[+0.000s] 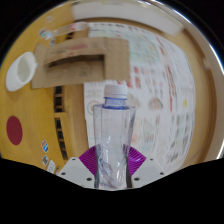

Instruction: Pour water

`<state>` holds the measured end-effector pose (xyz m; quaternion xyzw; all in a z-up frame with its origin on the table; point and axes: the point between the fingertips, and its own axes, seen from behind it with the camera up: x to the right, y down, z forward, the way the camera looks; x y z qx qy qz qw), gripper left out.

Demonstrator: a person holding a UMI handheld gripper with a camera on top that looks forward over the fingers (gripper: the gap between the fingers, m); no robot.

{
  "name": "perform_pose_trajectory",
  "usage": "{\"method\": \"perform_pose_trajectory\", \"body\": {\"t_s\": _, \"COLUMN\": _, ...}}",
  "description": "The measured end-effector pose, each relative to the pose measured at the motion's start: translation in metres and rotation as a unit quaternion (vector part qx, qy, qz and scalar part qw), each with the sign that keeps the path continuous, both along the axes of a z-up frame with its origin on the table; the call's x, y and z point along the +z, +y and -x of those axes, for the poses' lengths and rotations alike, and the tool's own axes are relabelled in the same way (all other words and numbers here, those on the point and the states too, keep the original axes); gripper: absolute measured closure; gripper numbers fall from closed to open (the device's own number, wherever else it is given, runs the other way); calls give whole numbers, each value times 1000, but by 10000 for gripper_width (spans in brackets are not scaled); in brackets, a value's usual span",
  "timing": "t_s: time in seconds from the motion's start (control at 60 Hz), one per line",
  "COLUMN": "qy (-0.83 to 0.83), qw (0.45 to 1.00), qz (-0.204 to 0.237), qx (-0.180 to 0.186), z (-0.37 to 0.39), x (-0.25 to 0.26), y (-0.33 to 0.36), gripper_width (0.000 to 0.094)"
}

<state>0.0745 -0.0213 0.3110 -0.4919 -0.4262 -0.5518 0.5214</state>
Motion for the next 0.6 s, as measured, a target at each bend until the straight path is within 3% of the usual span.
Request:
{"method": "perform_pose_trajectory", "body": {"t_s": 0.083, "qy": -103, "qw": 994, "qz": 24, "qx": 22, "z": 47, "x": -19, "y": 9, "gripper_width": 581}}
{"method": "perform_pose_trajectory", "body": {"t_s": 0.3, "qy": -295, "qw": 951, "qz": 83, "qx": 38, "z": 104, "x": -88, "y": 25, "gripper_width": 583}}
{"method": "perform_pose_trajectory", "body": {"t_s": 0.467, "qy": -347, "qw": 930, "qz": 94, "qx": 74, "z": 126, "x": -116, "y": 26, "gripper_width": 582}}
{"method": "perform_pose_trajectory", "body": {"t_s": 0.6, "qy": -309, "qw": 943, "qz": 90, "qx": 81, "z": 128, "x": -106, "y": 21, "gripper_width": 583}}
